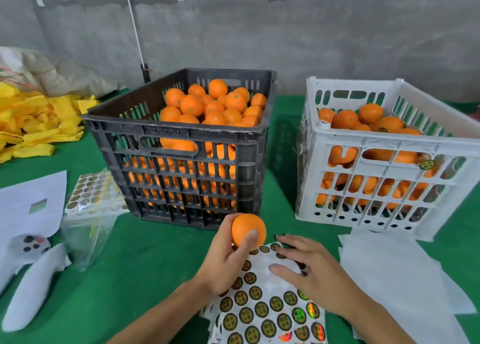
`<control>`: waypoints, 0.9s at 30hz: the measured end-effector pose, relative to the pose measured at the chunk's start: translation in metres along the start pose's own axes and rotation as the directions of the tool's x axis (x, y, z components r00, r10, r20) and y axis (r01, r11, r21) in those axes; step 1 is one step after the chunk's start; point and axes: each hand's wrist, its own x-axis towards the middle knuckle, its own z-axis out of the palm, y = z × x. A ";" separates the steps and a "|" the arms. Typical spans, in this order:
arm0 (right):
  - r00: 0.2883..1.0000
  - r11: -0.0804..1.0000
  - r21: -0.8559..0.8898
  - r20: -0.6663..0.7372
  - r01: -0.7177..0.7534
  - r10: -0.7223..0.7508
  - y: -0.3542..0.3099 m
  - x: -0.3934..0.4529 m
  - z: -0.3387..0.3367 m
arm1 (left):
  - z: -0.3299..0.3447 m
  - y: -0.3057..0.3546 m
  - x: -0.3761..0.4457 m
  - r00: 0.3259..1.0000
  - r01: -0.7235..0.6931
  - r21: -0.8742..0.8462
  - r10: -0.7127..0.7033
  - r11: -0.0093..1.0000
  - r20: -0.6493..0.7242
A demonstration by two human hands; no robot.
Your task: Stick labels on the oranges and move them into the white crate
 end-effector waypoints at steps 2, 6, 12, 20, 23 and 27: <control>0.999 0.999 0.047 -0.033 -0.009 0.010 0.000 0.001 0.001 | 0.001 -0.001 0.000 1.000 0.002 0.017 -0.002 1.000 0.012; 0.996 0.996 0.089 -0.093 0.016 -0.008 -0.002 0.001 0.003 | 0.000 -0.004 0.001 1.000 0.000 0.038 -0.001 0.999 0.028; 0.984 0.947 0.319 -0.155 -0.038 0.091 -0.007 0.002 0.003 | 0.001 -0.007 0.001 0.996 -0.040 0.117 0.030 0.992 0.084; 0.951 0.890 0.442 -0.212 -0.111 0.224 -0.012 0.008 0.010 | 0.001 -0.010 0.000 0.994 -0.057 0.125 0.045 0.991 0.100; 0.929 0.880 0.451 -0.240 -0.150 0.282 -0.016 0.010 0.012 | 0.002 -0.010 0.000 0.993 -0.058 0.125 0.045 0.990 0.105; 0.831 0.874 0.477 -0.446 -0.092 0.331 -0.027 0.008 0.009 | 0.002 -0.008 -0.001 0.991 -0.051 0.141 0.033 0.989 0.126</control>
